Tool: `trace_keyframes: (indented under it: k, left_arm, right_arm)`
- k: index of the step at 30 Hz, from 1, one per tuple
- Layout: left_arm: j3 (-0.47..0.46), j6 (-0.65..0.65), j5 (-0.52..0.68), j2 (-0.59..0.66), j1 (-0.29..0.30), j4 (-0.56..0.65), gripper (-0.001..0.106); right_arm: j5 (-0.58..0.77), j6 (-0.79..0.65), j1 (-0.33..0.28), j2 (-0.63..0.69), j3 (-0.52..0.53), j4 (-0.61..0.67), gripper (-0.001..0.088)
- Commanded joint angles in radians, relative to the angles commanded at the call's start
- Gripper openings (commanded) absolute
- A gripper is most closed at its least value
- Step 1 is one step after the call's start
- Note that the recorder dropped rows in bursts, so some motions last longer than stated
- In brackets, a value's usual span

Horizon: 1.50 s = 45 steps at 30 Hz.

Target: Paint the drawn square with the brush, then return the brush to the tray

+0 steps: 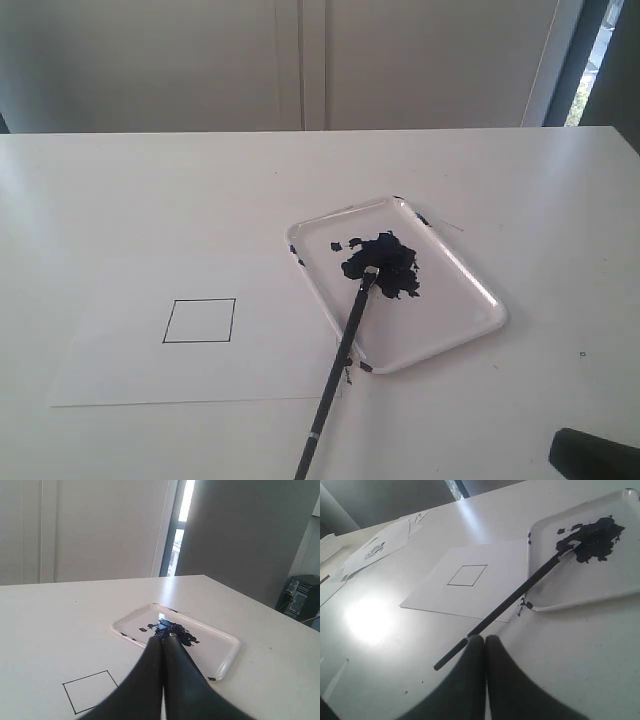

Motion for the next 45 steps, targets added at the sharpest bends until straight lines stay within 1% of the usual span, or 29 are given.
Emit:
trace_keyframes:
  k: [6,8,11,15,16,18,22,24,29,30,34,37,45]
  left_arm:
    - [0.000,0.000,0.000,0.000,0.000,0.000,0.000]
    - [0.000,0.000,0.000,0.000,0.000,0.000,0.000]
    - [0.000,0.000,0.000,0.000,0.000,0.000,0.000]
    - [0.000,0.000,0.000,0.000,0.000,0.000,0.000]
    - [0.000,0.000,0.000,0.000,0.000,0.000,0.000]
    - [0.000,0.000,0.000,0.000,0.000,0.000,0.000]
    - [0.000,0.000,0.000,0.000,0.000,0.000,0.000]
    - [0.000,0.000,0.000,0.000,0.000,0.000,0.000]
    - [0.000,0.000,0.000,0.000,0.000,0.000,0.000]
    - [0.000,0.000,0.000,0.000,0.000,0.000,0.000]
    - [0.000,0.000,0.000,0.000,0.000,0.000,0.000]
    - [0.000,0.000,0.000,0.000,0.000,0.000,0.000]
    - [0.000,0.000,0.000,0.000,0.000,0.000,0.000]
  right_arm:
    - [0.000,0.000,0.000,0.000,0.000,0.000,0.0000]
    - [0.000,0.000,0.000,0.000,0.000,-0.018,0.0000]
    - [0.000,0.000,0.000,0.000,0.000,-0.084,0.0000]
    - [-0.003,0.000,0.000,0.000,0.000,-0.214,0.0000]
    - [-0.019,0.000,0.000,0.000,0.000,-0.234,0.0000]
    - [-0.097,0.002,0.000,0.000,0.000,-0.237,0.0000]
    - [-0.395,0.002,0.000,0.000,0.000,-0.237,0.0000]
    - [-0.450,0.002,0.000,0.000,0.000,-0.232,0.0000]
    - [-0.424,0.002,0.000,0.000,0.000,-0.232,0.0000]
    - [-0.434,0.002,0.000,0.000,0.000,-0.232,0.0000]
    - [-0.555,0.002,0.000,0.000,0.000,-0.232,0.0000]
    - [-0.599,0.002,0.000,0.000,0.000,-0.225,0.0000]
    - [-0.608,0.005,0.000,0.000,0.000,-0.229,0.0000]
